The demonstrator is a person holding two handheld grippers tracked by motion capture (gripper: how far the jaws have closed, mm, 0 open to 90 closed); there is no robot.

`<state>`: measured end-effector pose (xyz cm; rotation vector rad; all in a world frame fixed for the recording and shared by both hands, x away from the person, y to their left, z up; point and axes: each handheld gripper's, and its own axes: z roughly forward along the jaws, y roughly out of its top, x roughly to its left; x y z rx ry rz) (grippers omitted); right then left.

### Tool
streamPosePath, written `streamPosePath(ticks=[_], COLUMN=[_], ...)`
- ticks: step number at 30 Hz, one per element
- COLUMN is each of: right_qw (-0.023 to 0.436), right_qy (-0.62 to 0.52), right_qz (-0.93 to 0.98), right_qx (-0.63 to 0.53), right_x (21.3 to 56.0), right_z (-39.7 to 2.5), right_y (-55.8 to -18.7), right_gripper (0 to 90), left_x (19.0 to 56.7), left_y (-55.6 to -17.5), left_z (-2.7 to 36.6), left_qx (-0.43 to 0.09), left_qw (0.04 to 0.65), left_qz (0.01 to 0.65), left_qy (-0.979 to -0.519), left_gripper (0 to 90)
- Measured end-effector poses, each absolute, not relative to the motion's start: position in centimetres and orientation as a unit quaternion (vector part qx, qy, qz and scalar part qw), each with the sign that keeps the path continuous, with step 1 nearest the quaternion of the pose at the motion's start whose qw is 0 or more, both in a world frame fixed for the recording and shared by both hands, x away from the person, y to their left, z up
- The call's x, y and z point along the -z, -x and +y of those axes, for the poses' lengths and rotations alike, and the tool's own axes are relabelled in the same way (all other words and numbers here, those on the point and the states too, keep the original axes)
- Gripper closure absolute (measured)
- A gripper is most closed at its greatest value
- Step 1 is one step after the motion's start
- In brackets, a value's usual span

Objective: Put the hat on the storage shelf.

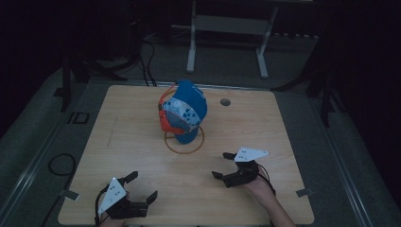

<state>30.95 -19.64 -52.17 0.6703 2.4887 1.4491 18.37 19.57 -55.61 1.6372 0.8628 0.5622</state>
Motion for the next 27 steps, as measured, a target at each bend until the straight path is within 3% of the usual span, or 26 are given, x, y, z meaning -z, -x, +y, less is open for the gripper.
streamPosePath(ticks=[27], right_qw=[0.105], right_qy=[-0.241], right_qz=[0.833], right_qx=[-0.488], right_x=[55.0], right_z=[-23.4], right_y=[-28.7], right_gripper=[14.2], left_x=[55.7], left_y=[-18.3], left_z=[19.4], left_qx=[-0.231], left_qw=[0.567], left_qz=[0.367], left_qy=[-0.701], left_gripper=[4.8])
